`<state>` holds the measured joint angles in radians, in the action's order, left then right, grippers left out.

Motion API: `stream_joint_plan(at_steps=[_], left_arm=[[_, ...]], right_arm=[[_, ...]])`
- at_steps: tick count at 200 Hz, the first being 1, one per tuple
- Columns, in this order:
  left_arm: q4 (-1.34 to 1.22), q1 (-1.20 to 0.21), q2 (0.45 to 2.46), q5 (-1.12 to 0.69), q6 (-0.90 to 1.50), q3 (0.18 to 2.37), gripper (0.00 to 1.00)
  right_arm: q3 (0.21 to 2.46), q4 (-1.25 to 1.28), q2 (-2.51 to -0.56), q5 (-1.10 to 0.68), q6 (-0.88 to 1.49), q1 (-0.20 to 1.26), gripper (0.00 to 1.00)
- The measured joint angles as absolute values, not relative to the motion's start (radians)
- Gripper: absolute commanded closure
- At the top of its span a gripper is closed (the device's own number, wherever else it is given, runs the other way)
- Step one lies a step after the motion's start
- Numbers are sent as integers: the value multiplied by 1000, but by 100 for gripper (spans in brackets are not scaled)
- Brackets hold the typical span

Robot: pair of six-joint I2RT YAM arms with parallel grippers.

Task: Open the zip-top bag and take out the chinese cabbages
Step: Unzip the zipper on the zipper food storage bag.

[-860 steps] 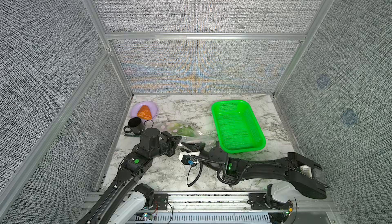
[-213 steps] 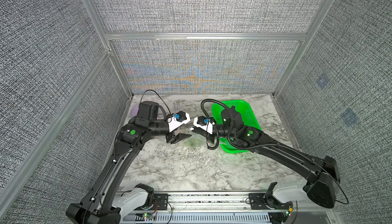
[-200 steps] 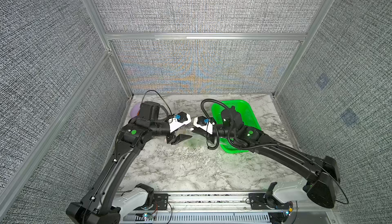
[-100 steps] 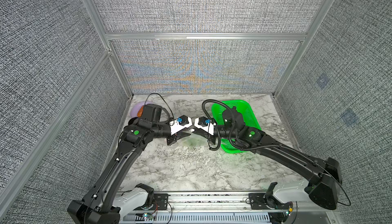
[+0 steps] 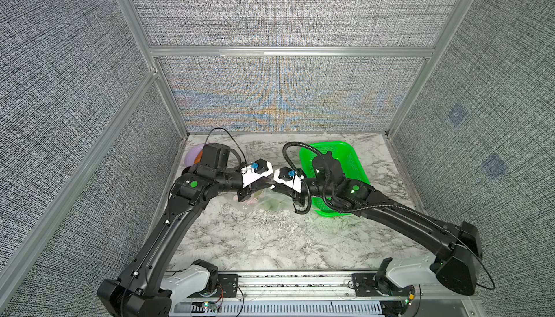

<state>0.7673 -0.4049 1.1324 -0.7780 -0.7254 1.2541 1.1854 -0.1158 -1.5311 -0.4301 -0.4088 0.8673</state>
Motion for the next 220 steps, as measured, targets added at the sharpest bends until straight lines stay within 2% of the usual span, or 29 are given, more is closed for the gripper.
stream_joint_plan(at_steps=[34, 64, 87, 136, 205, 220], left_arm=[[788, -405, 1133, -785, -727, 1254, 84], [788, -405, 1133, -786, -728, 1252, 74], [788, -405, 1133, -786, -729, 1251, 74], [789, -405, 1133, -785, -729, 1241, 86], [803, -405, 1137, -788, -730, 1241, 100], [805, -405, 1137, -789, -733, 1241, 100]], right_arm=[[1186, -122, -1529, -430, -415, 868, 100], [1192, -122, -1529, -430, -415, 868, 100], [1192, -123, -1529, -430, -415, 869, 100], [1192, -123, -1529, -430, -415, 870, 100], [1191, -128, -1525, -425, -415, 870, 100], [1191, -128, -1525, -426, -414, 870, 100]])
